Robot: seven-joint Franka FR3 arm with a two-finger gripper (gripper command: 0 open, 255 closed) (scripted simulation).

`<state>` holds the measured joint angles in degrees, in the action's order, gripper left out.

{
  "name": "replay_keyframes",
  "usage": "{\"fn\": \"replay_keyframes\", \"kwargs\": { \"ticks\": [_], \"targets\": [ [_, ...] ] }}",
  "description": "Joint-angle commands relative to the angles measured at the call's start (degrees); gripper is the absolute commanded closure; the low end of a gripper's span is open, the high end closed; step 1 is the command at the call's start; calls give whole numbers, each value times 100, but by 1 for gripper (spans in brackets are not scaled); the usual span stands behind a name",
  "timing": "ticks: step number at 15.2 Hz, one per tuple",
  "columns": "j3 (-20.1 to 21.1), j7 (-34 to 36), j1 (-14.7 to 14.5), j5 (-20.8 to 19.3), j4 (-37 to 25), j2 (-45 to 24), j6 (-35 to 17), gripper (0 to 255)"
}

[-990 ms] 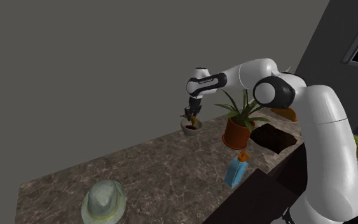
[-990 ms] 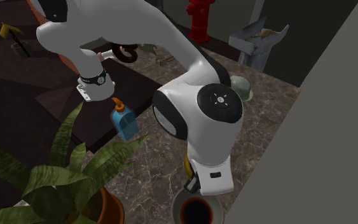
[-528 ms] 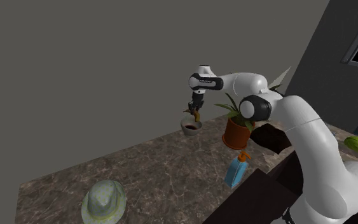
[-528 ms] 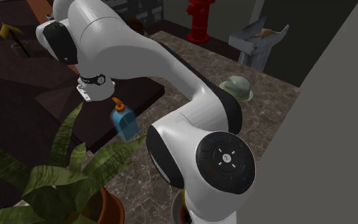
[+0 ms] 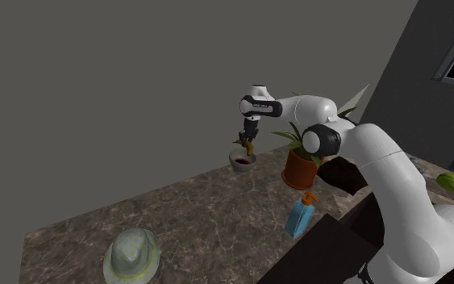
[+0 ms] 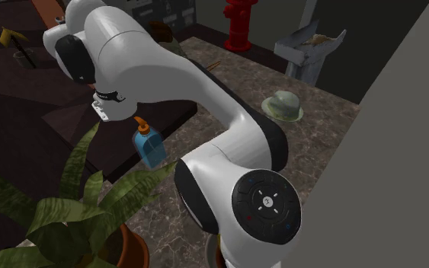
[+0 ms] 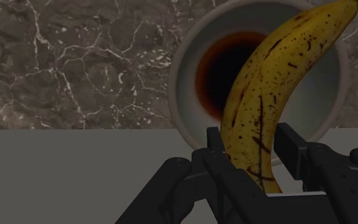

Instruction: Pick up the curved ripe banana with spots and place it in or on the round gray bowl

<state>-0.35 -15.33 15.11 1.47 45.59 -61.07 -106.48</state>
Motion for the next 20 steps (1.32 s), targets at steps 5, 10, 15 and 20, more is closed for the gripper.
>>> {"fn": "replay_keyframes", "kwargs": {
  "ticks": [5, 10, 15, 20],
  "targets": [
    [-1, -23, 3, 4, 107, -401, -479, 255],
    [-4, -24, 1, 7, 110, -400, -480, 255],
    [-4, -30, 9, 7, 51, -442, -465, 0],
    [-5, -23, 6, 4, 65, -211, -246, 0]
  ]
}}
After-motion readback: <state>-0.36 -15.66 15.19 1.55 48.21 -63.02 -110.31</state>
